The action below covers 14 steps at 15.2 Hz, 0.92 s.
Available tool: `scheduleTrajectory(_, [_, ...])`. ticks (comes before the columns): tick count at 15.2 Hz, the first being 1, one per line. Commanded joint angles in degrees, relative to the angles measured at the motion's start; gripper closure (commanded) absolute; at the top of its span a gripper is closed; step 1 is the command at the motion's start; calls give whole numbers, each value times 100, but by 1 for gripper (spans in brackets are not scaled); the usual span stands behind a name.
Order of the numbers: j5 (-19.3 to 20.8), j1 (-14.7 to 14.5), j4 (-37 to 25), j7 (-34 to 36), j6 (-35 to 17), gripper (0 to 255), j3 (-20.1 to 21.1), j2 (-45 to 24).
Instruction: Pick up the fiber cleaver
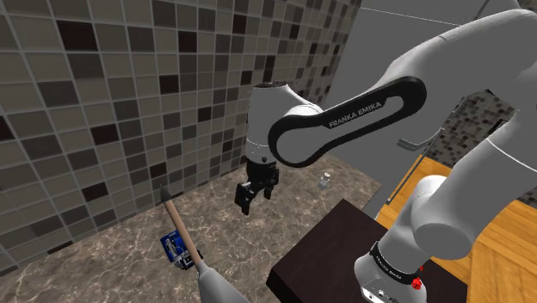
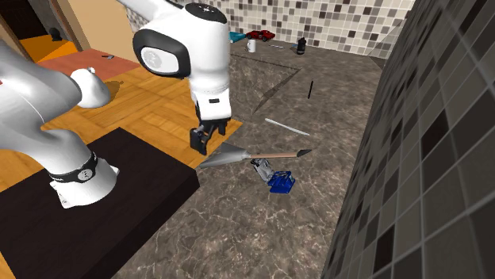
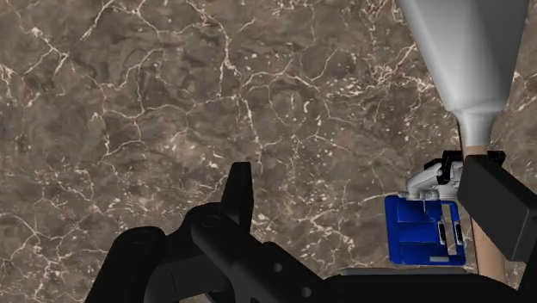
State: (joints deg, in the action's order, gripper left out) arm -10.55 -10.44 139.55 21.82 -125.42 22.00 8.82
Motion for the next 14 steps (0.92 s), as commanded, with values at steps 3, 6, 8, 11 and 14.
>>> scheduleTrajectory(3, [405,-94,-413,556,-546,0,244,-952])
scheduleTrajectory(6, [825,-240,-832,1017,-815,0,314,-1668])
scheduleTrajectory(8, [1120,-384,-1149,1318,-944,0,301,-2142])
scheduleTrajectory(11, [1531,-664,-1681,1724,-1066,0,207,-2838])
scheduleTrajectory(14, [1868,-988,-2280,2051,-1110,0,65,-3512])
